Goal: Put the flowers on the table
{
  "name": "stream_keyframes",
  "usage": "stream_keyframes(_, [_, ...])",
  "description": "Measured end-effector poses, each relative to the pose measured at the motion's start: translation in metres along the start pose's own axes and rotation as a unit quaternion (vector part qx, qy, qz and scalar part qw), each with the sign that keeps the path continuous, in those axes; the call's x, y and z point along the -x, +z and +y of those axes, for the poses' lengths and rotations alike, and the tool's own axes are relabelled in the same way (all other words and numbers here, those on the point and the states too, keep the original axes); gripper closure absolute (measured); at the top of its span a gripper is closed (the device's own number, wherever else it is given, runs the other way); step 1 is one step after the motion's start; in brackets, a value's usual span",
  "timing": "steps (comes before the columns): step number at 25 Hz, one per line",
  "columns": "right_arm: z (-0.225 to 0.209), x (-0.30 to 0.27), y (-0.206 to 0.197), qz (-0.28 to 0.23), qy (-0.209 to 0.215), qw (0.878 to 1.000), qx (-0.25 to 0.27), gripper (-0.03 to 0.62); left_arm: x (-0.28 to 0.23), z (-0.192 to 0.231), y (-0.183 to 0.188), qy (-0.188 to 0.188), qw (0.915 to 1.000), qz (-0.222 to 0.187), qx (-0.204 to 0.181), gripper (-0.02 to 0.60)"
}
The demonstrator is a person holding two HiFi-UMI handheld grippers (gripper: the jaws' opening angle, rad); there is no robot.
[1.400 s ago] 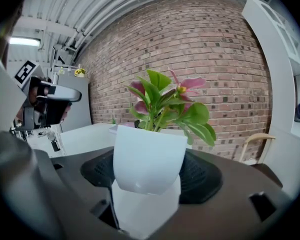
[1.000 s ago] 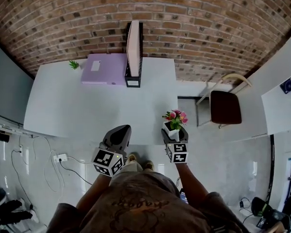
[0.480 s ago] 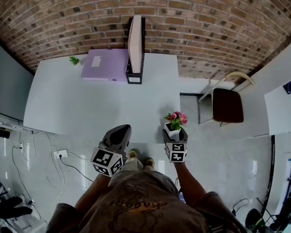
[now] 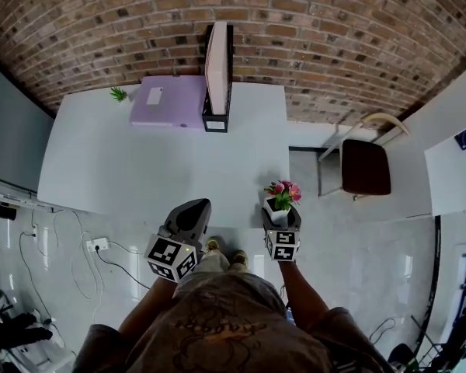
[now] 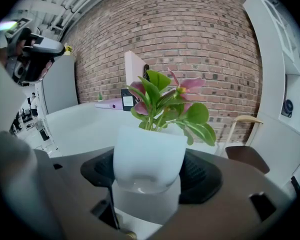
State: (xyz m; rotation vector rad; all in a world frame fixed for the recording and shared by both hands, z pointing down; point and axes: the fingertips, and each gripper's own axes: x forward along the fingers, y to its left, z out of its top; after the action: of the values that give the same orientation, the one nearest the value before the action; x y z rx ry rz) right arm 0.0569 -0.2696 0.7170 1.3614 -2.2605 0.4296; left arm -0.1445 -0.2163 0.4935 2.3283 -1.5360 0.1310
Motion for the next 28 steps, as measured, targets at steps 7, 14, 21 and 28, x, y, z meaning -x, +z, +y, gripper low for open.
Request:
stream_keyframes(7, [0.002, 0.004, -0.001, -0.001, 0.003, 1.0, -0.018, 0.249, 0.0, -0.003, -0.002, -0.003, 1.0, 0.002, 0.004, 0.561])
stream_keyframes(14, [-0.002, 0.002, -0.017, 0.017, -0.003, 0.999, -0.041, 0.252, 0.002, -0.007, -0.007, -0.005, 0.9999, 0.008, 0.01, 0.56])
stream_keyframes(21, [-0.006, 0.002, -0.024, 0.026, -0.006, 0.998, -0.05, 0.252, 0.007, -0.01, -0.009, -0.003, 0.9999, 0.009, 0.011, 0.56])
stream_keyframes(28, [-0.006, 0.002, -0.025, 0.029, 0.004, 0.998, -0.059, 0.253, 0.01, -0.016, -0.012, -0.005, 0.9999, 0.009, 0.014, 0.56])
